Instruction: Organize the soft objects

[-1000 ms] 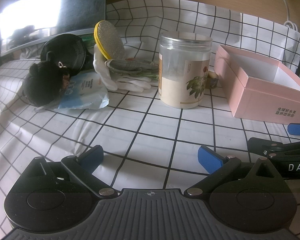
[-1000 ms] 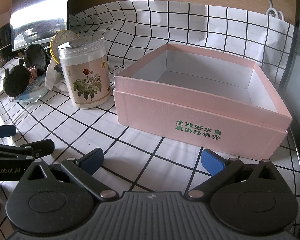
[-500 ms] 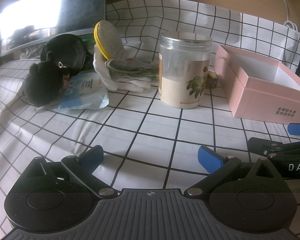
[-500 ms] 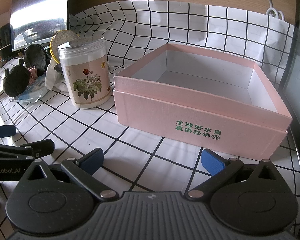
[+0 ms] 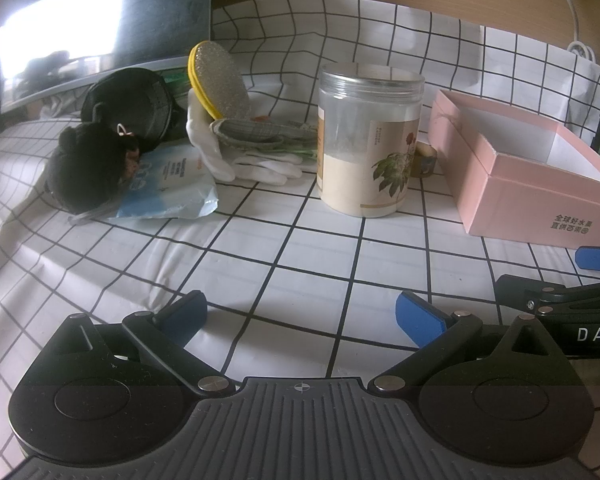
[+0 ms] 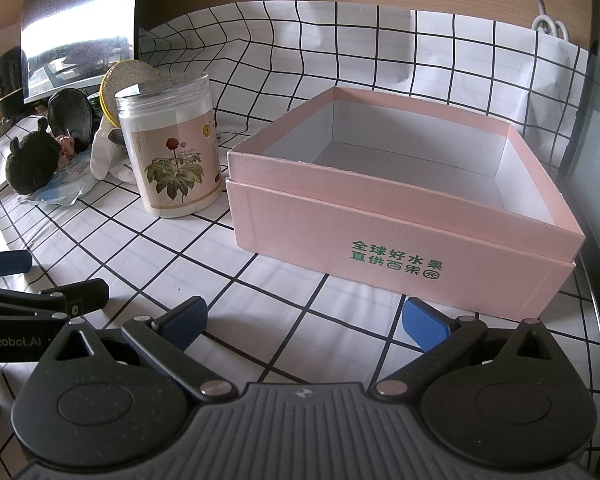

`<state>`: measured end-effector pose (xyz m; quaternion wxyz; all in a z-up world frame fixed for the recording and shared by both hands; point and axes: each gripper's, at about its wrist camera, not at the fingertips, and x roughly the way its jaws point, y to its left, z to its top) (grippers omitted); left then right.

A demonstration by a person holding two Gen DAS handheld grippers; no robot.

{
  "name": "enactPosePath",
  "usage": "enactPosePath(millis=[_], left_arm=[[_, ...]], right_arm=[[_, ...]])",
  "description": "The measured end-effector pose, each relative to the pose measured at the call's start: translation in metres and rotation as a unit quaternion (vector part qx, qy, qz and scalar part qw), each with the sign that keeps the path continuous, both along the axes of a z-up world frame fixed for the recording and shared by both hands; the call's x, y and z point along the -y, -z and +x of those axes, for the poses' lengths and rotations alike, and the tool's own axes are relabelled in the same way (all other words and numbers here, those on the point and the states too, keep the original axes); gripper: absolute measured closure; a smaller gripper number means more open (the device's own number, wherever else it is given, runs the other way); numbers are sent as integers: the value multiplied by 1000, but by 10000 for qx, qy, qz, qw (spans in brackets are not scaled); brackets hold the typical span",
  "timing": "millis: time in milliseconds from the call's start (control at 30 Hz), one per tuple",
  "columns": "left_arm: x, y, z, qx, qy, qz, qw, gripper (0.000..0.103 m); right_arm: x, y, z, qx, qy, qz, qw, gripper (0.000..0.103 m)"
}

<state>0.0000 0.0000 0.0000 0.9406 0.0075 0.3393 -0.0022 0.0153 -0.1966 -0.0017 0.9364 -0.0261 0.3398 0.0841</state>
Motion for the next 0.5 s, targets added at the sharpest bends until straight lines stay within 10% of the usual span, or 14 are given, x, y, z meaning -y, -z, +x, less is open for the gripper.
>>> enactPosePath(millis=[500], left_arm=[[-70,-39,4,144,135,-593,9980,1]], right_arm=[[-1,-11,19,-965,-608,-232,9932,0]])
